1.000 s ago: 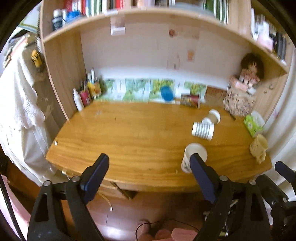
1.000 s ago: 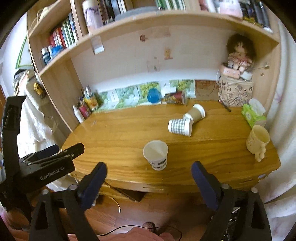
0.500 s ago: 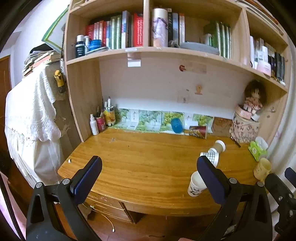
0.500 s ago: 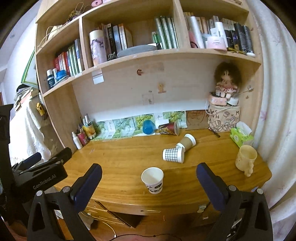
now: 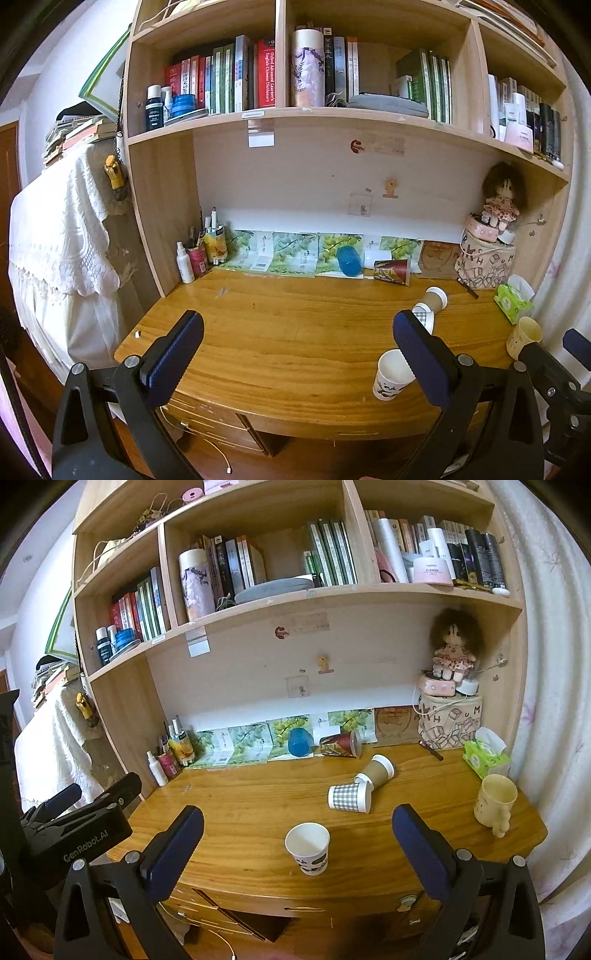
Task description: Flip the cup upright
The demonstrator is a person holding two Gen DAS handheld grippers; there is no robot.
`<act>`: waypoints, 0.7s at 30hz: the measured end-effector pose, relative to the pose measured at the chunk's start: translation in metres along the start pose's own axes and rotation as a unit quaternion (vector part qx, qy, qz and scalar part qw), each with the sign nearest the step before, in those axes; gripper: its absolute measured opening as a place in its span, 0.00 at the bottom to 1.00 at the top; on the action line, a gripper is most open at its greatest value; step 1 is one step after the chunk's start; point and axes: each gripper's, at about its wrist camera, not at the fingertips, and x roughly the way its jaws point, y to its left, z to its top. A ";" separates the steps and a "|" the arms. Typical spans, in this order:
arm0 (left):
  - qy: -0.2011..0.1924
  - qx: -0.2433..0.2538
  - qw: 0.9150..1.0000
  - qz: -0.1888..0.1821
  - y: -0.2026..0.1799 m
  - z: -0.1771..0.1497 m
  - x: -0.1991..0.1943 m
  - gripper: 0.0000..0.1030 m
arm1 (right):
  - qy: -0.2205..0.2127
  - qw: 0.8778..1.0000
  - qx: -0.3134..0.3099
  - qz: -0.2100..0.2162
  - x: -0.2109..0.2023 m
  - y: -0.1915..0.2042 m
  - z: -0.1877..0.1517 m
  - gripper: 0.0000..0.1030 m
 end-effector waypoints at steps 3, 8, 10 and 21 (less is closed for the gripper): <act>-0.001 0.002 1.000 -0.001 -0.002 0.001 0.000 0.99 | 0.002 1.000 -0.002 -0.001 0.002 0.000 0.001 0.99; -0.007 0.005 1.000 0.000 -0.003 0.002 0.000 0.99 | 0.008 1.000 -0.001 0.001 0.006 -0.001 0.001 0.99; -0.008 0.007 1.000 0.001 -0.004 0.002 0.000 1.00 | 0.011 1.000 -0.002 0.002 0.007 -0.001 0.001 0.99; -0.006 0.006 1.000 0.001 -0.005 0.002 0.000 0.99 | 0.031 0.999 0.000 0.011 0.016 -0.002 -0.001 0.99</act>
